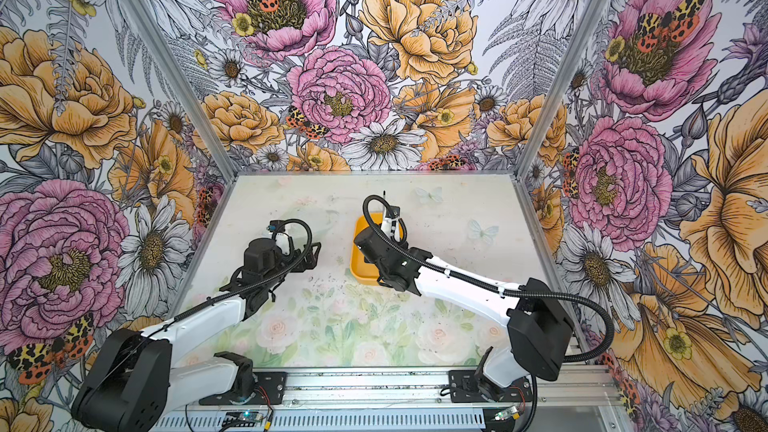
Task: Put the screwdriver in the bin
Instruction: 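Lower the held screwdriver into the yellow bin with the right gripper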
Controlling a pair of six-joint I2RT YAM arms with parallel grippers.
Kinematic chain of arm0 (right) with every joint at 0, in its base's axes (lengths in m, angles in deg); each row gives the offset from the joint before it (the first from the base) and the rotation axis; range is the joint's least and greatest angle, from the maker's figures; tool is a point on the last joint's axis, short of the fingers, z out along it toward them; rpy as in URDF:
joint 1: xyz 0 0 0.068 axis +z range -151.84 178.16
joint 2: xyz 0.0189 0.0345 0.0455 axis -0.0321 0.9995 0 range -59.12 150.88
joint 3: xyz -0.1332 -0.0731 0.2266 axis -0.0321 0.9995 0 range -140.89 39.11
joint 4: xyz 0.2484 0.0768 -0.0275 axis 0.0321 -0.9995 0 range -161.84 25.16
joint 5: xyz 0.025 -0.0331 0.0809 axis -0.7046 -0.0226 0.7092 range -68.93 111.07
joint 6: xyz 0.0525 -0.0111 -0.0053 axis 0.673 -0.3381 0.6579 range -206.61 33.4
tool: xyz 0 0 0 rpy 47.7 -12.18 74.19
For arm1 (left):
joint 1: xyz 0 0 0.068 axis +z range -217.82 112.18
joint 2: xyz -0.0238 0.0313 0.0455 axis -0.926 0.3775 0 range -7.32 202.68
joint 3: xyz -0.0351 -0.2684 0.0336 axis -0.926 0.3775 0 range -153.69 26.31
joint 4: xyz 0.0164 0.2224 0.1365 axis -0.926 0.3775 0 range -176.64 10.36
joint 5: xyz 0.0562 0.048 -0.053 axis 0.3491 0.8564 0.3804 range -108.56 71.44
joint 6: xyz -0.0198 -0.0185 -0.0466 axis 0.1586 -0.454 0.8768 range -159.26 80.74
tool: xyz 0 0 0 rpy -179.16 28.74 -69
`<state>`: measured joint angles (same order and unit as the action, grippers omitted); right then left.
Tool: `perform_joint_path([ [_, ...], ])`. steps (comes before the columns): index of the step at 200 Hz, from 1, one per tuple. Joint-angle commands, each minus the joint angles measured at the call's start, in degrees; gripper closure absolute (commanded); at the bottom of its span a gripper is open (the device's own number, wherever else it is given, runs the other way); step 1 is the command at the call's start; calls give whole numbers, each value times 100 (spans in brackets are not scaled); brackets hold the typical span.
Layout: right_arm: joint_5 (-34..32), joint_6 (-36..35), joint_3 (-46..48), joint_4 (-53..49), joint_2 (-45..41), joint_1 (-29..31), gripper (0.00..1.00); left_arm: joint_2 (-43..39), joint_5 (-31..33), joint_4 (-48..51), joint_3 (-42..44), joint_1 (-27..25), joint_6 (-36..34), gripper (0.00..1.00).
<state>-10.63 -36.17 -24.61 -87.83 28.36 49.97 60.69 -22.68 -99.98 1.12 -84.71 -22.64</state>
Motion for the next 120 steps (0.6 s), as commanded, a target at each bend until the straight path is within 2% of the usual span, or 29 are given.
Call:
perform_joint_path([
  [1, -8, 338, -242, -211, 193, -4, 100, -48, 40, 7, -94, -45, 47, 1],
  [39, 229, 657, -451, -615, 567, -30, 100, -30, 50, 16, -112, -39, 37, 1],
  [120, 1117, 709, -755, -899, 1145, -300, 100, -39, 84, 16, -113, -51, 64, 1],
])
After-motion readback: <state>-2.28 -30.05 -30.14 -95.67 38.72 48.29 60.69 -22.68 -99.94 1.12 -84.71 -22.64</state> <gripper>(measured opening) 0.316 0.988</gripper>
